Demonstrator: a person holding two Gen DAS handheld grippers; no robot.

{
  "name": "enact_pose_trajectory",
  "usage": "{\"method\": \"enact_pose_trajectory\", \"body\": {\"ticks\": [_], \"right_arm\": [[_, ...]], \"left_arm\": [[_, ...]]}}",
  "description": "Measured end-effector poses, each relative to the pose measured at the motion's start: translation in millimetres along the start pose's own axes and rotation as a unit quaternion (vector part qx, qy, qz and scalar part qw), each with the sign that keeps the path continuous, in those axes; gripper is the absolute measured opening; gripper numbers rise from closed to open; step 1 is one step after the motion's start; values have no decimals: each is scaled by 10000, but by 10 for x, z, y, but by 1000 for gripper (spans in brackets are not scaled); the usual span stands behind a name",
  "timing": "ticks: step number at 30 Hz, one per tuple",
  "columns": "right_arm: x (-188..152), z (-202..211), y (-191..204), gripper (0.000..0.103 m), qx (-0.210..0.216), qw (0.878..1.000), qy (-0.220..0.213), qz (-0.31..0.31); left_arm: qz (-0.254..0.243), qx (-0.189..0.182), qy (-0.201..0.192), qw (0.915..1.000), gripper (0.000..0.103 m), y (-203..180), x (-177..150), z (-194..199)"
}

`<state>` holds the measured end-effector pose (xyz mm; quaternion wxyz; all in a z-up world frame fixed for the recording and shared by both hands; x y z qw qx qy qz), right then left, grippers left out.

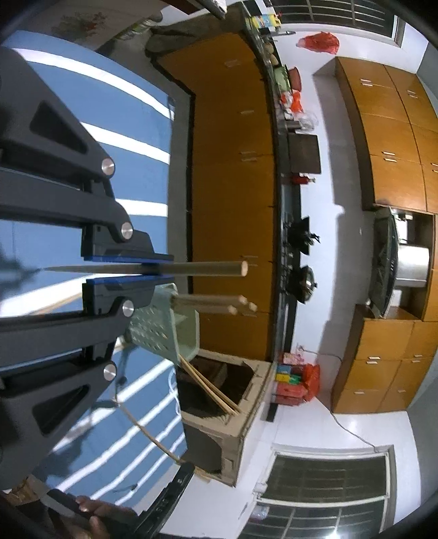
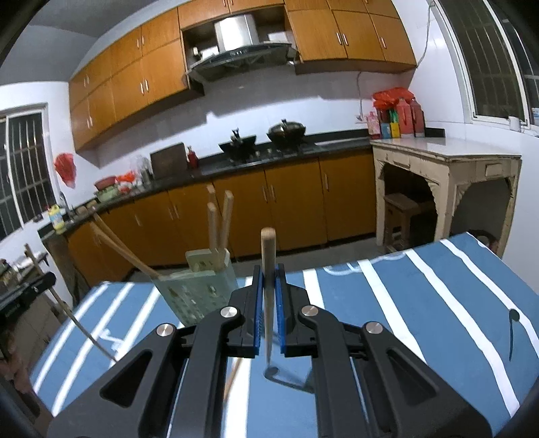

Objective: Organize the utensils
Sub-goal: 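Carry both chopsticks over the green caddy and lower them in upright, then open both tools to release the chopsticks into the caddy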

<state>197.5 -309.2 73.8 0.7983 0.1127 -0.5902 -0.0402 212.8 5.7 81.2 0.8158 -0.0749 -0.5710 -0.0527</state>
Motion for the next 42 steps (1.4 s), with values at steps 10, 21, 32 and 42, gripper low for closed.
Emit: {"method": "enact_pose_trajectory", "body": {"ticks": [10,21,32,42], "right_arm": [[634,162,404,8,574,9956,-739,7],[1167,-61,700,8,459,9810,-1884,29],[957,-674,720,8,195,9837,-1789,57],[718,-853,706,8,117,9877,-1562,-4]], "left_arm": [[-23,-434,-600,9973,7,-400,585,86],[171,-181,-1544,9877,7,-637,1275,-178],[449,91,-1275,9908,7,-509,1197,-892],[388,94,-1141,9927,7,-442,1128,-1211]]}}
Point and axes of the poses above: each gripper's, at about its wrist camera, not at the fingertips, and z roughly against the way its jaws point, y to its left, x to its top, the point moved 7 cm from there along -z, roughly the way its jaws point, and after that the axes turned 4 degrees about -y, right-handed, at the moved point
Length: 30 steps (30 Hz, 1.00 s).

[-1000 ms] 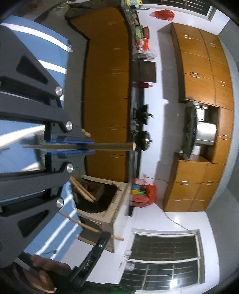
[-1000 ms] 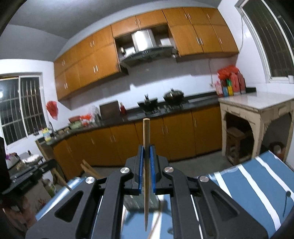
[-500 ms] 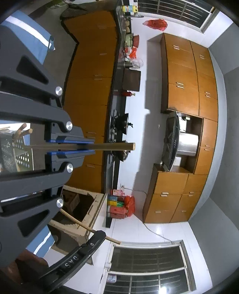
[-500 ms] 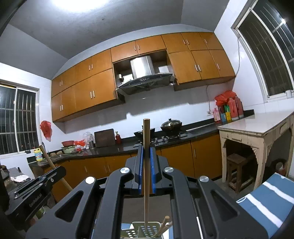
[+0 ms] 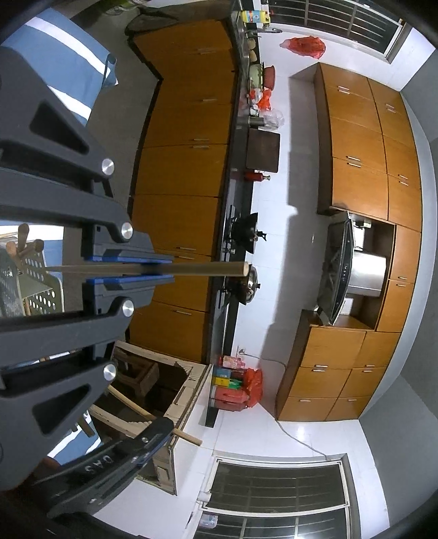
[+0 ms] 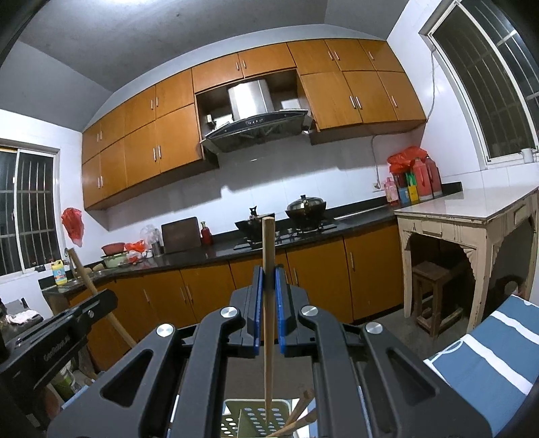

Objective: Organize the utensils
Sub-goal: 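Open both tools to release the chopsticks into the caddy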

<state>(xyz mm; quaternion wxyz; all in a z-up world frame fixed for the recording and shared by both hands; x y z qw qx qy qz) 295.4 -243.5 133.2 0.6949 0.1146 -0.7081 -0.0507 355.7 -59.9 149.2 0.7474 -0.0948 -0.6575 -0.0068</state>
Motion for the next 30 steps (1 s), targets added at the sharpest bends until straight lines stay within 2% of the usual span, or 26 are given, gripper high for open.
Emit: {"method": "enact_pose_trajectory", "body": {"ticks": [6,8,10,11,13,23,27,30], "right_arm": [[-106,14,33,9,-7,9998,193,60],[-98,44,31,14,-4,9998,203,58],[-51,91,15,30,-38,9999,148,40],[-38,110,2,31,-42,9999,133,34],[12,167,-11,32,-48,9999,103,15],[213,541,-67,34,-100,9999,-2,98],[146,735,-179,37,-181,9998,85,71],[-66,880,-307,38,-292,9989,360,65]], "left_arm": [[-16,25,190,9998,7,12,-135,-54],[-15,63,205,9998,11,40,-154,-38],[0,95,225,9997,16,79,-159,-26],[21,103,224,9997,18,93,-157,-8],[37,122,197,9997,22,120,-149,37],[109,193,24,9998,26,187,0,423],[104,237,-18,9997,28,250,0,700],[114,243,79,9996,30,325,-109,900]]}}
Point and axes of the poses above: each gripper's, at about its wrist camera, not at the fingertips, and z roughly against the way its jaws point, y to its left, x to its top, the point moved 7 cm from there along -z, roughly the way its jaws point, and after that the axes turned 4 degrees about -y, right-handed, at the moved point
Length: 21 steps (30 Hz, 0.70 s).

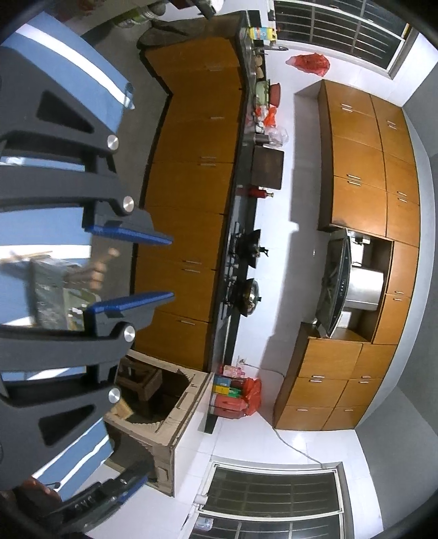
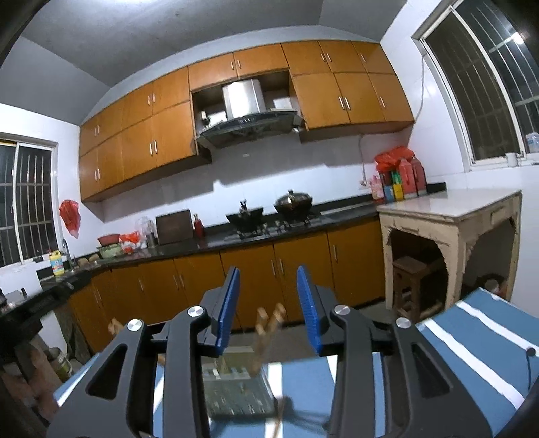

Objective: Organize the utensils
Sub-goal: 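Open both tools to release the chopsticks into the caddy, then lower both tools toward the remaining chopsticks, right tool grasping one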

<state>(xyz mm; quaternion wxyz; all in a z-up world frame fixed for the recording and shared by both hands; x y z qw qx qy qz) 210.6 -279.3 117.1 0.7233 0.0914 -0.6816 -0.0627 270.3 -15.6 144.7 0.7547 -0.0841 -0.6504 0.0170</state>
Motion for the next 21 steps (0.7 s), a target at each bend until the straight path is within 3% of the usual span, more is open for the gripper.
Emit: {"method": "enact_pose_trajectory", "body": {"ticks": [6,9,15,21], "right_arm": [[-659,61,-219,38,-276,9961,838,82],[-1107,40,-297,38,-397,9887,1443,75],[-1950,-71,-162,38,-106,9614,2750,-81],[-2402,-137,160,38,131,9380,3463,133]], "left_arm": [[-86,147,454,9988,31,233,-527,250],[-189,322,851,9957,31,404,-963,282],[-15,585,1678,9841,31,744,-1699,257],[75,635,2022,9773,31,829,-1971,260]]}}
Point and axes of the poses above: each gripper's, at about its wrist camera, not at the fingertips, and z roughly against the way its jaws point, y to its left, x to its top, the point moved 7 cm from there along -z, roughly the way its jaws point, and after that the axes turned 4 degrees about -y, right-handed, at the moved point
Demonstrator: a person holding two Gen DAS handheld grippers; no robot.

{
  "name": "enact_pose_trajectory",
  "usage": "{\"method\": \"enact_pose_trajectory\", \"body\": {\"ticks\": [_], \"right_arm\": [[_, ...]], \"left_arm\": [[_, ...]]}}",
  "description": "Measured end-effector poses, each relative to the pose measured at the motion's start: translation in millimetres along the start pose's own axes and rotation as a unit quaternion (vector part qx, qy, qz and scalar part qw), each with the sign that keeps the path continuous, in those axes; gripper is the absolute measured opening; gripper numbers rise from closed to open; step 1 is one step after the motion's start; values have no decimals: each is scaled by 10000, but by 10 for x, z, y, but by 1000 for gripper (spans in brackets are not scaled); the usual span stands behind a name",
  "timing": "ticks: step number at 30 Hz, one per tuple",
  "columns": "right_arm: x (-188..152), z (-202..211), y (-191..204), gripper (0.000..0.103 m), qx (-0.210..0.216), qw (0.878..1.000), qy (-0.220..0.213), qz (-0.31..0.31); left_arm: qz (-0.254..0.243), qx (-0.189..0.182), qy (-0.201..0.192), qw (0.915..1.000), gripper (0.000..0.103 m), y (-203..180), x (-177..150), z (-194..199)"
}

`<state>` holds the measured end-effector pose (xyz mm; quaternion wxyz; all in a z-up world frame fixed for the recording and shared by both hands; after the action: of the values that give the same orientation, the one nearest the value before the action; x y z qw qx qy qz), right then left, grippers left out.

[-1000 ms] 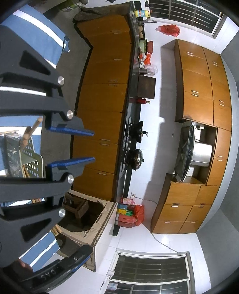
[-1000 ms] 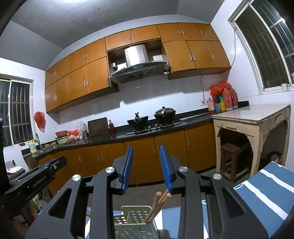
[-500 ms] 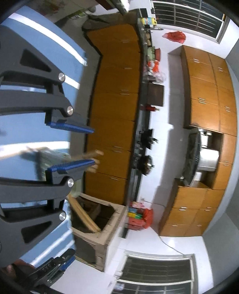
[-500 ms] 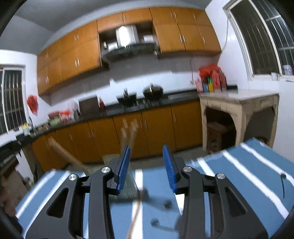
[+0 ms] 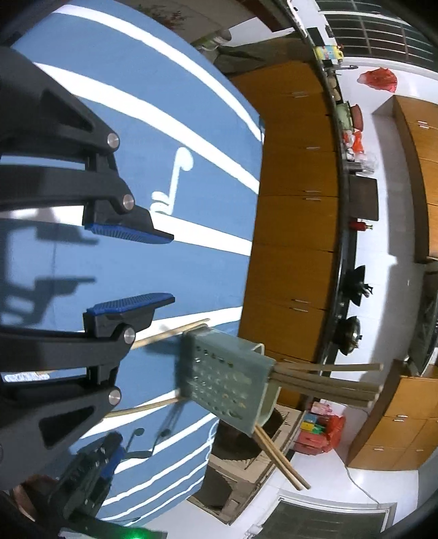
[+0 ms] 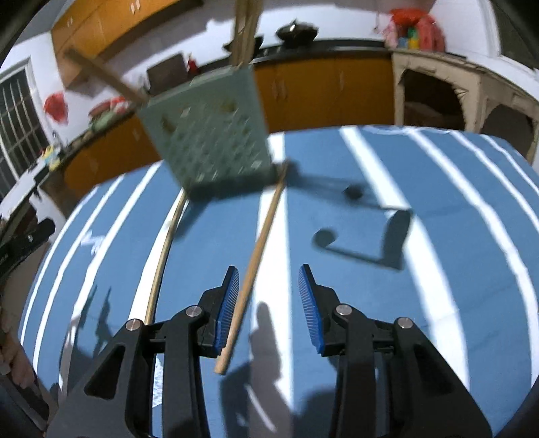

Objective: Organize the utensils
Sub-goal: 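Lower both tools toward the remaining chopsticks, right tool grasping one, then close the left tool on a wooden chopstick while the right tool holds its chopstick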

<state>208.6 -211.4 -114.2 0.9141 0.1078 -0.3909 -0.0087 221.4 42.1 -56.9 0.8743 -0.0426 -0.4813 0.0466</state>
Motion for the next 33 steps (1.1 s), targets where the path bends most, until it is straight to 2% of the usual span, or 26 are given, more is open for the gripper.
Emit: {"method": "enact_pose_trajectory", "body": {"ticks": [4,7,8,9,10,14,21,26,30,31,33], "right_arm": [[-110,-151,88,39,-130,9992,310,198],[-134,-155,112,36,-311,9982,225,458],[-134,-150,93,32,-368,9980,218,459],[-131,-151,58,18,-386,9981,222,420],[-124,-152,15,10,-415,9982,221,382],[-82,-129,-225,8,-481,9986,199,88],[21,-13,-975,8,-1064,9912,89,-784],[1,45,-1158,8,-1085,9899,67,-908],[-19,63,-1130,8,-1028,9912,59,-837],[-22,58,-1109,8,-1006,9917,62,-796],[-13,47,-1066,8,-954,9927,73,-736]], "left_arm": [[-32,-43,67,10000,34,-45,-20,-33],[-56,-113,130,9998,35,-119,-37,-64],[-62,-135,153,9998,35,-150,-33,-77],[-72,-165,184,9997,35,-182,-37,-91],[-88,-197,213,9995,35,-214,-50,-108],[-176,-408,367,9983,35,-394,-131,-165],[-375,-734,720,9940,35,-737,-311,-315],[-585,-729,989,9907,35,-917,-467,-482],[-772,-547,1194,9883,35,-997,-605,-640],[-790,-513,1234,9879,33,-1002,-630,-667],[-805,-400,1329,9870,19,-990,-690,-731]]}}
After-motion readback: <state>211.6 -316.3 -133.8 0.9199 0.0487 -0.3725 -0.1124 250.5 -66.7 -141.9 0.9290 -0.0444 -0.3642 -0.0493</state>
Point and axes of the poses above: each gripper's, at about its wrist camera, not at the fingertips, and z roughly against the way its jaws point, y to its left, x to its top, the point moved 7 cm from there along -z, roughly the way its jaws point, and after that the axes turned 4 degrees about -y, right-handed, at the moved point
